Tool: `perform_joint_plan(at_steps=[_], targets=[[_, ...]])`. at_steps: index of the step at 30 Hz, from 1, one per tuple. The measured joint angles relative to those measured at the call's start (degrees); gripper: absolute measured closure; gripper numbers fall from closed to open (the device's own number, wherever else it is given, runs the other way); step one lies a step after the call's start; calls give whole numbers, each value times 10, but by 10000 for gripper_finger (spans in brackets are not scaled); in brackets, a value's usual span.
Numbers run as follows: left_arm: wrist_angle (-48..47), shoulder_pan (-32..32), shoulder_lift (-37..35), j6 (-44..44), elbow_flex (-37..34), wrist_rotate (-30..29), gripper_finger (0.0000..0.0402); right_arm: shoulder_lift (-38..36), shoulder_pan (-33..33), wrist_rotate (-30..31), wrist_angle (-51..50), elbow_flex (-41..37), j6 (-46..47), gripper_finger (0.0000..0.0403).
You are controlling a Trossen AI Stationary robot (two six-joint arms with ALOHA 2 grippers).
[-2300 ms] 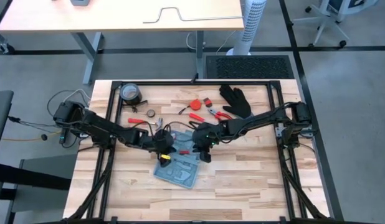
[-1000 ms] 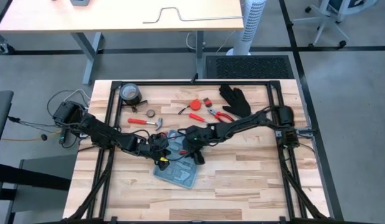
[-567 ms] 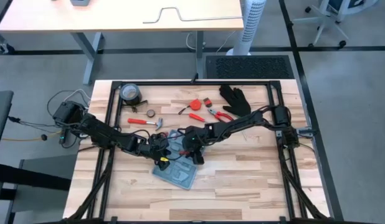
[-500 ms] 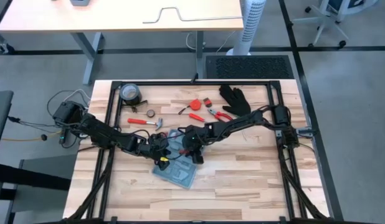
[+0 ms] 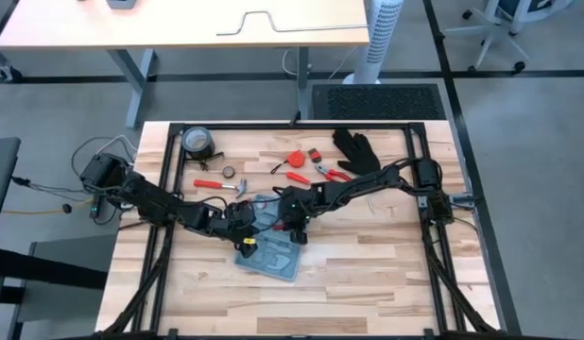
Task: Prefit tool cases
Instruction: Remove the orange terminal block from the gray toolbox
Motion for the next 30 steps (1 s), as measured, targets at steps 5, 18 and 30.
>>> perform_joint_plan(at_steps=[5,18,30], targets=[[-4,0,0,0,0,-3,401,-36,-13,0,-44,-3,11,371],[-14,-8,0,0,0,-7,401,-170,-70,-19,-63,-90,66,371],[-10,-18,0,12,0,10,402,-287,-74,-21,91,-342,278,371]])
